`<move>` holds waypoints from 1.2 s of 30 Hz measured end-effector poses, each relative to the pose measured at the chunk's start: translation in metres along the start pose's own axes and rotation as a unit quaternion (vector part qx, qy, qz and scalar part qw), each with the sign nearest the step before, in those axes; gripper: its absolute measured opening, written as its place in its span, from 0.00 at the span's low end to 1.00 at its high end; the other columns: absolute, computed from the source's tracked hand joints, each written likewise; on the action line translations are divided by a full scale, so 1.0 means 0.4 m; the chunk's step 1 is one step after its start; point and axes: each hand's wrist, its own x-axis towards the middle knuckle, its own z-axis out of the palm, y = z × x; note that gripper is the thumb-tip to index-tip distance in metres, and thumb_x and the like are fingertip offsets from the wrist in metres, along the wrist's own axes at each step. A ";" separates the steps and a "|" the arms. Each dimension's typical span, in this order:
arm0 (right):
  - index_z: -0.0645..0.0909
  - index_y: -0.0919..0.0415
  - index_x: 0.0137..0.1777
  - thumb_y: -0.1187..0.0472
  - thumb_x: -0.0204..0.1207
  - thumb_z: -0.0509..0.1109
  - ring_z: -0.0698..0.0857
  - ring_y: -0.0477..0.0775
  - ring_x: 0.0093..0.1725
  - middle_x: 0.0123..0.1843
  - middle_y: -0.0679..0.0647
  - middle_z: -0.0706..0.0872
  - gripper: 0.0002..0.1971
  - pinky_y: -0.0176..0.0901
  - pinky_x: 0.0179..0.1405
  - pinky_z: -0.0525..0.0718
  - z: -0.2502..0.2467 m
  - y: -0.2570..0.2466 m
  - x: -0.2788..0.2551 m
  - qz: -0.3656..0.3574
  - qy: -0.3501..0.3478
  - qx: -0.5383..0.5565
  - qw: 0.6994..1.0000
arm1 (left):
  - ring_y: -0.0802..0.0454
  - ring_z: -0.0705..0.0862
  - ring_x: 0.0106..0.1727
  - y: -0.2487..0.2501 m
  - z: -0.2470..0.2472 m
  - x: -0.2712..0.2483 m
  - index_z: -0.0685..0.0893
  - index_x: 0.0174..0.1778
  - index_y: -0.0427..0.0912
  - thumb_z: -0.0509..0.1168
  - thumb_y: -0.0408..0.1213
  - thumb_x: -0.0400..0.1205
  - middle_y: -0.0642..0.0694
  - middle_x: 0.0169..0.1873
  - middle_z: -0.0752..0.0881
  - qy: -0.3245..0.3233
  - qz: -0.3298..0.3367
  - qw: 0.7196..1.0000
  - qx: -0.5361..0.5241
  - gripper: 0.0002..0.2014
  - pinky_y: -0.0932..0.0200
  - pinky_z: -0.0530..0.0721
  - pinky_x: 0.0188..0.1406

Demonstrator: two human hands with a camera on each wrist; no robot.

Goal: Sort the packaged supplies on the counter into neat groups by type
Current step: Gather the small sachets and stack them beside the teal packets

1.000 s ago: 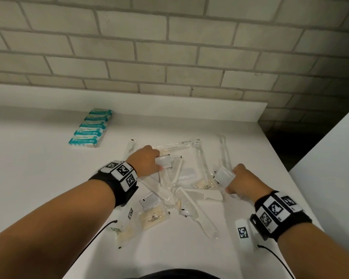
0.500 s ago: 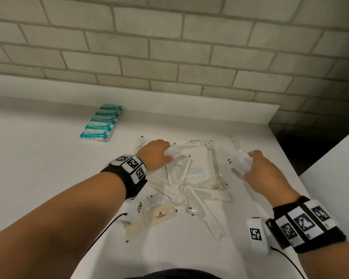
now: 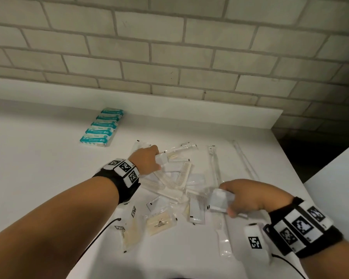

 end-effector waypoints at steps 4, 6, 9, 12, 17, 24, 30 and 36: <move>0.79 0.48 0.47 0.60 0.70 0.73 0.84 0.50 0.47 0.45 0.47 0.85 0.09 0.42 0.44 0.81 -0.017 -0.003 0.025 -0.025 0.092 0.064 0.993 | 0.48 0.79 0.47 -0.018 -0.023 -0.001 0.77 0.56 0.40 0.63 0.42 0.81 0.46 0.47 0.82 0.018 -0.023 0.998 -0.047 0.12 0.58 0.72 0.42; 0.78 0.46 0.42 0.60 0.72 0.73 0.84 0.48 0.45 0.43 0.45 0.85 0.07 0.39 0.41 0.78 -0.009 -0.028 0.038 -0.068 0.110 0.089 0.988 | 0.47 0.80 0.45 -0.017 -0.032 -0.006 0.76 0.47 0.42 0.63 0.42 0.81 0.48 0.40 0.80 0.049 -0.016 0.997 -0.058 0.07 0.58 0.71 0.38; 0.80 0.48 0.48 0.58 0.74 0.72 0.85 0.49 0.51 0.49 0.45 0.86 0.06 0.39 0.47 0.80 0.000 -0.067 0.064 -0.088 0.072 0.071 0.991 | 0.45 0.81 0.45 -0.002 -0.048 -0.026 0.78 0.49 0.40 0.63 0.43 0.81 0.48 0.39 0.80 0.083 0.003 0.995 -0.063 0.10 0.58 0.71 0.36; 0.73 0.52 0.73 0.59 0.78 0.68 0.80 0.58 0.68 0.69 0.52 0.81 0.23 0.45 0.61 0.79 -0.036 -0.095 0.094 -0.032 0.050 -0.022 0.998 | 0.43 0.81 0.57 0.011 -0.057 -0.052 0.74 0.67 0.38 0.59 0.46 0.85 0.44 0.55 0.83 0.000 0.013 1.000 -0.013 0.19 0.58 0.73 0.44; 0.78 0.48 0.53 0.57 0.76 0.69 0.84 0.56 0.56 0.54 0.49 0.85 0.07 0.43 0.46 0.81 -0.099 -0.157 0.145 -0.075 0.129 -0.009 0.989 | 0.47 0.79 0.57 -0.004 -0.055 -0.087 0.71 0.72 0.42 0.58 0.50 0.85 0.42 0.64 0.82 -0.063 0.017 0.996 0.053 0.23 0.57 0.74 0.51; 0.67 0.59 0.79 0.59 0.77 0.68 0.77 0.57 0.70 0.76 0.56 0.76 0.30 0.47 0.65 0.76 -0.119 -0.127 0.198 -0.028 0.060 -0.076 0.995 | 0.47 0.80 0.61 -0.048 -0.074 -0.119 0.70 0.75 0.45 0.58 0.51 0.84 0.44 0.65 0.82 -0.061 -0.012 0.994 0.087 0.24 0.58 0.74 0.53; 0.71 0.59 0.75 0.57 0.77 0.66 0.78 0.58 0.67 0.72 0.54 0.78 0.25 0.43 0.57 0.76 -0.141 -0.099 0.216 -0.007 0.141 -0.004 0.990 | 0.46 0.81 0.46 0.002 -0.058 -0.104 0.76 0.56 0.42 0.59 0.46 0.84 0.51 0.39 0.79 0.014 0.031 0.998 0.045 0.12 0.58 0.70 0.34; 0.79 0.57 0.62 0.55 0.72 0.73 0.77 0.53 0.57 0.60 0.51 0.77 0.19 0.45 0.53 0.79 -0.081 -0.153 0.272 -0.088 0.124 -0.049 0.987 | 0.51 0.75 0.44 0.049 -0.027 -0.084 0.75 0.63 0.42 0.61 0.50 0.83 0.49 0.45 0.80 -0.055 0.046 0.997 0.030 0.18 0.57 0.68 0.40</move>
